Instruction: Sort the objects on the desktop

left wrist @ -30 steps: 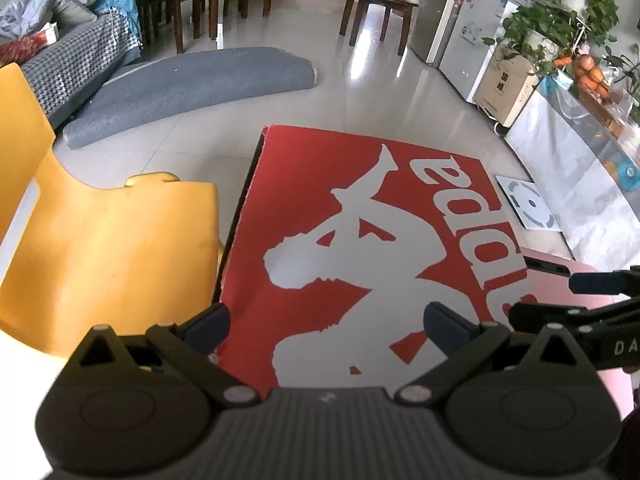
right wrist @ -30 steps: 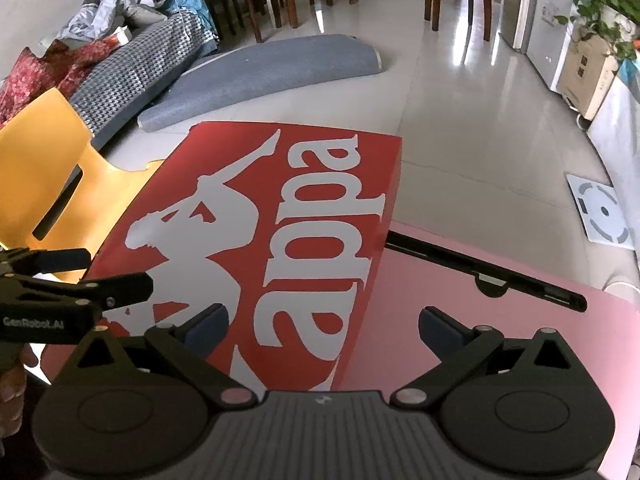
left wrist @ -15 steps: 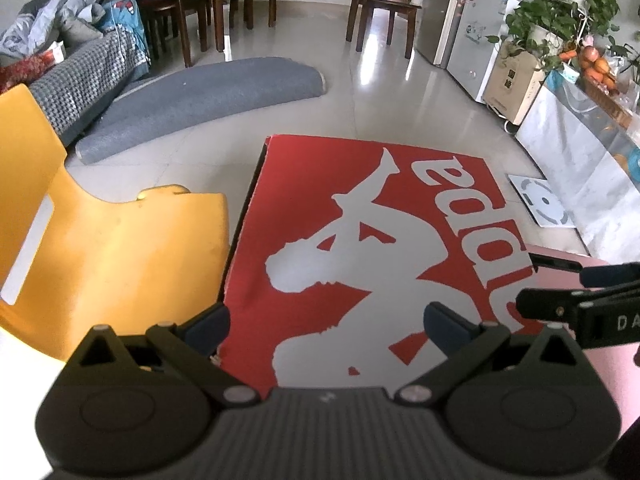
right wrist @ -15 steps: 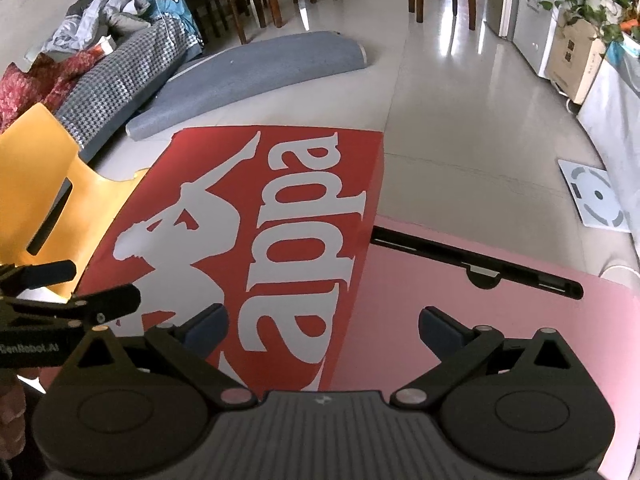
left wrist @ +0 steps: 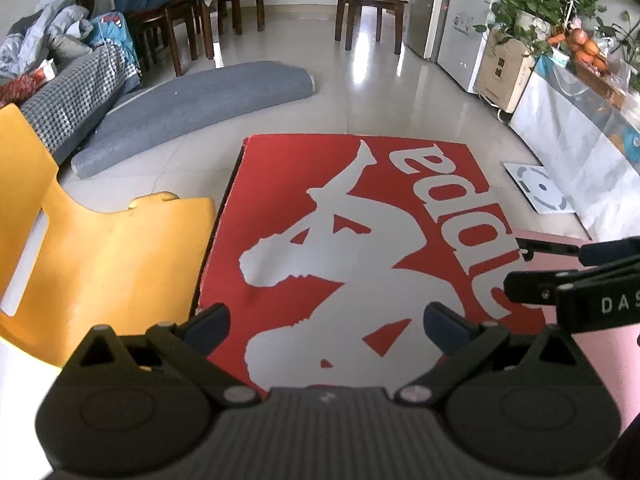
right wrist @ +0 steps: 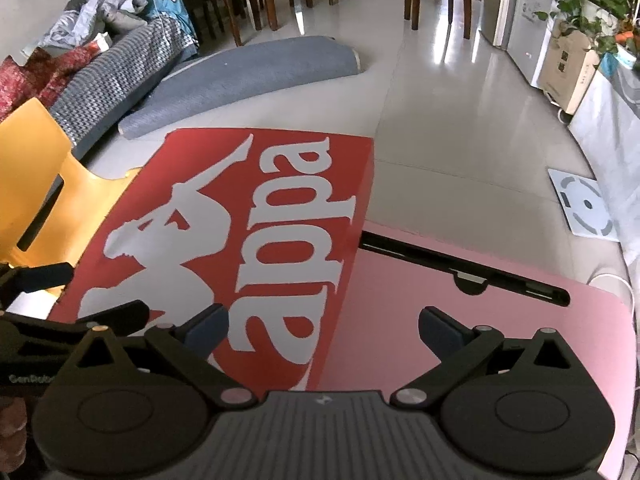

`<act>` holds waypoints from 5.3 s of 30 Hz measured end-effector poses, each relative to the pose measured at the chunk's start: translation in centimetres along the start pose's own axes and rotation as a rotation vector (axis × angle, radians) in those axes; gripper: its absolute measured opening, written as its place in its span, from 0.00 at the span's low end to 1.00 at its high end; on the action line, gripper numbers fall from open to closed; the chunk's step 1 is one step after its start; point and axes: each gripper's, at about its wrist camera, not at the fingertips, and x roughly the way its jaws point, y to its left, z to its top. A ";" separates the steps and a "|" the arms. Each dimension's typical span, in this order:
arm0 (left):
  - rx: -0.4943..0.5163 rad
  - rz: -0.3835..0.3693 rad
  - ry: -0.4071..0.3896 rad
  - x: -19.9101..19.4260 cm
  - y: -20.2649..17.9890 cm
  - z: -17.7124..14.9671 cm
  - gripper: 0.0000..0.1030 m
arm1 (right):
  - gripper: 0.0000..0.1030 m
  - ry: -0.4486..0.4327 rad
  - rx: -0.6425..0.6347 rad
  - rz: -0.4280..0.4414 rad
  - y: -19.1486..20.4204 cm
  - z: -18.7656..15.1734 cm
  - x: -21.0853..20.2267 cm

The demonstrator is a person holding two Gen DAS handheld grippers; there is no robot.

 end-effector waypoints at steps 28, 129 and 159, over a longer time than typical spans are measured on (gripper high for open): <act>0.044 0.045 -0.016 -1.3 -1.8 -0.1 1.00 | 0.99 -0.011 0.014 -0.036 -0.6 0.0 -0.2; 0.049 0.019 0.105 -5.3 -3.6 -3.1 1.00 | 0.99 0.073 0.041 0.053 0.9 -1.3 -2.2; 0.019 0.042 0.140 -5.8 -2.8 -4.1 1.00 | 0.99 0.100 0.156 0.091 0.6 -3.6 -3.1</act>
